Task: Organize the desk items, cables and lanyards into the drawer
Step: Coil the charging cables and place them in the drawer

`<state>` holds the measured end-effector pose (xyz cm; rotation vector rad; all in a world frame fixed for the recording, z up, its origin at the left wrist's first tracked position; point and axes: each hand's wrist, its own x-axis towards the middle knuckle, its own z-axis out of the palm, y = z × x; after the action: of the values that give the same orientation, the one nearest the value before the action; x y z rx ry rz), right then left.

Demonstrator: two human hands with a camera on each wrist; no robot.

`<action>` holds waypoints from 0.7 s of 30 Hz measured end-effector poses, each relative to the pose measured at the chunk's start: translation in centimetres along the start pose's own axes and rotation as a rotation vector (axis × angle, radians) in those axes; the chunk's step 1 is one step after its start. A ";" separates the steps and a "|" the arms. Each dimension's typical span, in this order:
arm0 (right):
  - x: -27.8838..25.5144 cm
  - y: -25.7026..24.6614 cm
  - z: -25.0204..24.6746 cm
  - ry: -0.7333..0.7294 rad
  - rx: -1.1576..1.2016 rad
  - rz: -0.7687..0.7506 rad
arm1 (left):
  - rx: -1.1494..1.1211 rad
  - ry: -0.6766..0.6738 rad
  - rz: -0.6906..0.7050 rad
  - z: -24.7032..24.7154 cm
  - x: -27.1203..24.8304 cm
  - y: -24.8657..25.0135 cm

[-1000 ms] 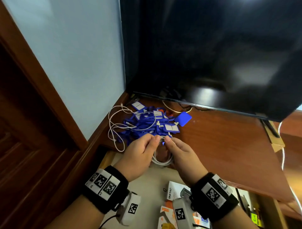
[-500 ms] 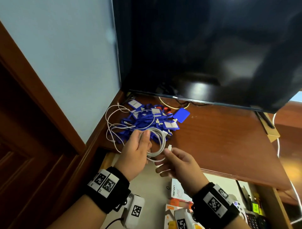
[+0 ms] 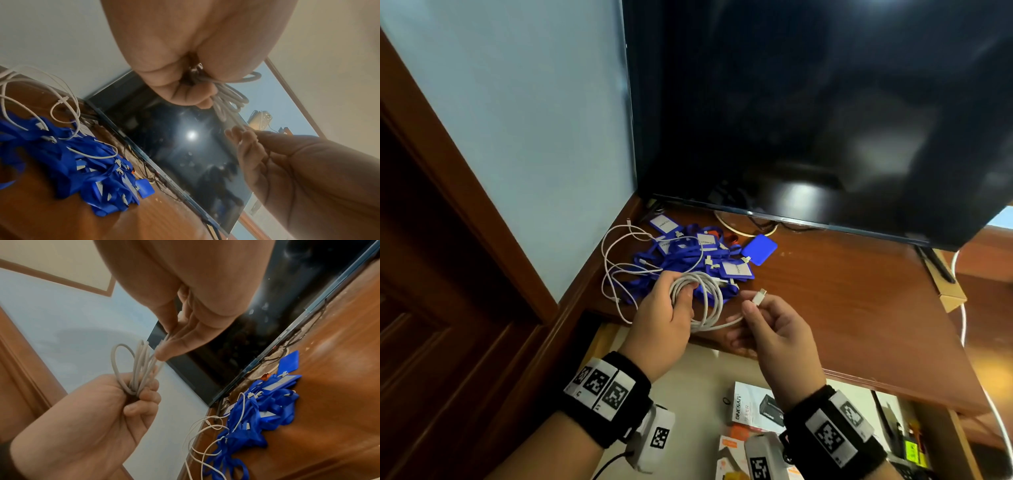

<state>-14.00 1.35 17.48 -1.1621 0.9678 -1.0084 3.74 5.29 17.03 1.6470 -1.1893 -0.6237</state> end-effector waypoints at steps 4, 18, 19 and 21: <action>0.5 -0.5 -0.6 -0.012 -0.010 0.036 | -0.075 -0.016 -0.030 0.5 -0.4 0.8; 1.3 -1.8 -3.1 -0.382 -0.026 0.127 | -0.107 -0.054 -0.029 2.6 -1.0 4.1; 1.2 -2.0 -3.4 -0.404 -0.004 0.133 | -0.077 -0.044 -0.045 2.8 -0.9 4.3; 1.1 -2.3 -4.0 -0.418 0.029 0.136 | -0.029 -0.036 -0.084 2.8 -0.8 4.5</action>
<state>-17.76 -1.00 19.13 -1.2048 0.6849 -0.6334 -0.77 4.67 19.89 1.6743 -1.1355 -0.7227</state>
